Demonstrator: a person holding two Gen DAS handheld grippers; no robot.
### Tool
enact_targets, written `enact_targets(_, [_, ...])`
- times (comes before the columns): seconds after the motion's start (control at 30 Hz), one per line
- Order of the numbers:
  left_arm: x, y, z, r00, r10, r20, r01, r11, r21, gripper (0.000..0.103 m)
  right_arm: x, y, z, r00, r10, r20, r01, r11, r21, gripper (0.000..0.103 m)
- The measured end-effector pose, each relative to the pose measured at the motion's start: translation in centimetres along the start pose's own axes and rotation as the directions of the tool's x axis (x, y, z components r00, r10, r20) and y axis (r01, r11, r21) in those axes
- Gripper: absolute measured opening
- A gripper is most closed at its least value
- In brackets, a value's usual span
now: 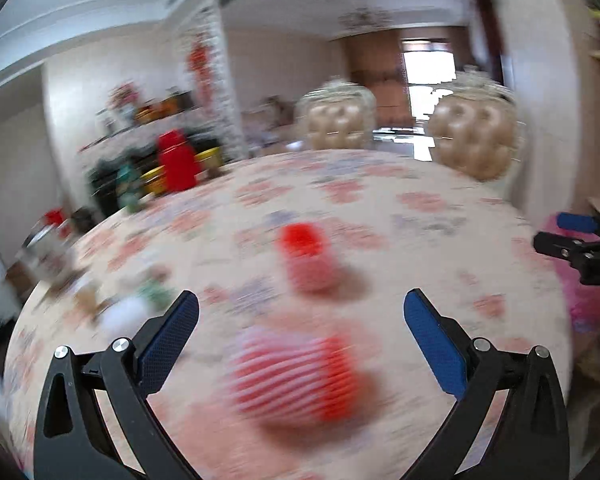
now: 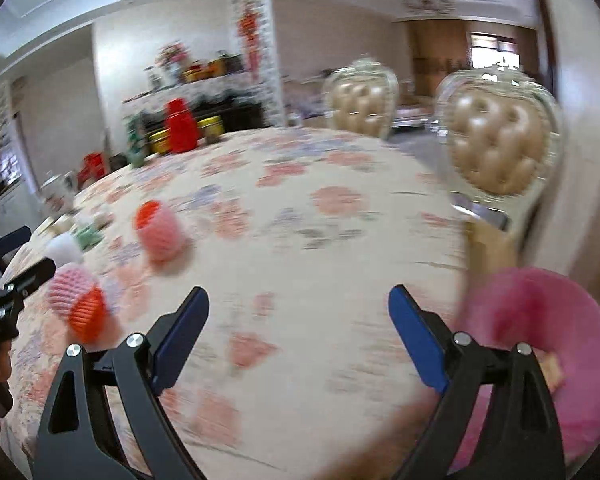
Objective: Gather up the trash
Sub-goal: 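Move both open tools back over the table, then grasp the white foam block with the left tool while the right tool grasps the orange foam net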
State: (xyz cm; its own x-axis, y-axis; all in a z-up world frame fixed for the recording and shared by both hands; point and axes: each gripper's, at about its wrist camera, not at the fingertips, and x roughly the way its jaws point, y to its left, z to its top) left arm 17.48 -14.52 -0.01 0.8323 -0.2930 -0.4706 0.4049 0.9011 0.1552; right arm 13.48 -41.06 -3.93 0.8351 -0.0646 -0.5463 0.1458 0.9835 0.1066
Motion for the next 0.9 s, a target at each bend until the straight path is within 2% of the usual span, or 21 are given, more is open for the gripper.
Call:
enact_targets(0.13, [-0.3,5.7,-2.1,0.995,0.088,-0.042,-0.091,0.993,-0.077,0.097,2.5,4.6,0.3,0.995,0.086,-0.041,-0.088,0.995,-0.049,0.089])
enact_targets(0.27, [-0.4,11.3,-4.2,0.987,0.130,-0.097,-0.147,0.970,-0.195,0.097,4.4,8.9,0.5,0.987,0.144,-0.076,-0.152,0.982,-0.109,0.088])
enact_targets(0.43, [2.2,16.3,-5.3,0.973,0.128,-0.192,-0.183,0.935,-0.305,0.097,6.4,13.0,0.9,0.978,0.182,-0.102,-0.196,0.968,-0.158,0.088])
enact_targets(0.63, [6.5,17.5,-4.4,0.963,0.114,-0.245,-0.192,0.926,-0.325,0.097,8.9,14.6,2.8,0.977,0.183,-0.111,-0.200,0.967,-0.160,0.088])
enact_targets(0.9, [12.0,18.5,-3.8,0.938,0.134,-0.320,-0.247,0.905,-0.346,0.097,15.4,15.1,5.8,0.977,0.157,-0.146,-0.175,0.977,-0.124,0.088])
